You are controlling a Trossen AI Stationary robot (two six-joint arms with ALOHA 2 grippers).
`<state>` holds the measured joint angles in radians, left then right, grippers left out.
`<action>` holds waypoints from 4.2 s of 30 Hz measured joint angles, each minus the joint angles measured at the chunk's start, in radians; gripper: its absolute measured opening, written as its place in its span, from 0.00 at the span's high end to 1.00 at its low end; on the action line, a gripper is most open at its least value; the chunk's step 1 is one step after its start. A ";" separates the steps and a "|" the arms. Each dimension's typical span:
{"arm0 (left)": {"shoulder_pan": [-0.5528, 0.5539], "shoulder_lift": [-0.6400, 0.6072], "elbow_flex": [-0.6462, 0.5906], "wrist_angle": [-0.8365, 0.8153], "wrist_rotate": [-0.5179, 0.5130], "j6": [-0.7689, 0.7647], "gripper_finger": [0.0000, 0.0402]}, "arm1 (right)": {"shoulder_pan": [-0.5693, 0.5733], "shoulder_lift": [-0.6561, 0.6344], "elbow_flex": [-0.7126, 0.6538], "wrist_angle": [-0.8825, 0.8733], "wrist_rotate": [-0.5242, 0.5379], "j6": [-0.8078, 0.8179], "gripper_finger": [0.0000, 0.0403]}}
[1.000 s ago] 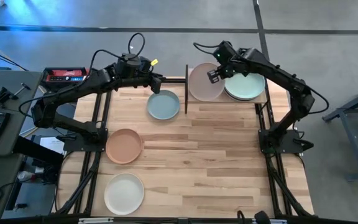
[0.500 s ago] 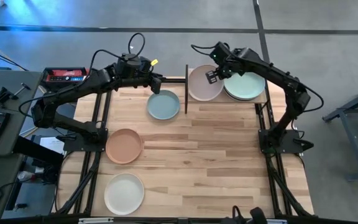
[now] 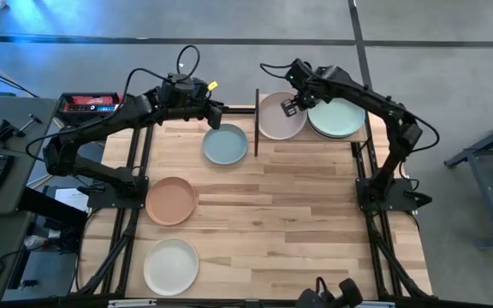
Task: Place and stack plates onto a shelf
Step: Put the top white plate on the shelf, then adjust the plates on the shelf, then stack the brown plate on the top of the white plate on the shelf
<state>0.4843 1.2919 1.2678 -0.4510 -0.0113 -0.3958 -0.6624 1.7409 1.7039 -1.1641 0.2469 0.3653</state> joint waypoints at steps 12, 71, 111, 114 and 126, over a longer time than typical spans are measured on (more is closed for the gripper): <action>0.000 0.000 0.000 0.000 0.000 -0.003 0.71 | -0.039 0.000 0.000 0.017 -0.038 -0.042 0.90; 0.000 0.000 0.000 0.001 0.000 -0.021 0.71 | 0.070 0.032 0.015 -0.113 -0.244 0.004 0.85; 0.000 0.000 0.000 0.001 0.000 -0.020 0.71 | 0.056 0.069 0.015 -0.178 -0.072 0.036 0.85; 0.000 0.000 0.000 -0.017 0.000 -0.020 0.71 | 0.056 0.066 0.015 -0.179 -0.089 0.029 0.85; -0.022 0.000 0.000 -0.292 0.005 0.000 0.71 | 0.117 -0.063 0.015 -0.075 -0.213 0.022 0.85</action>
<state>0.4622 1.2922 1.2678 -0.7432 -0.0067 -0.3958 -0.5457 1.6783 1.7191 -1.2391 0.0342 0.3869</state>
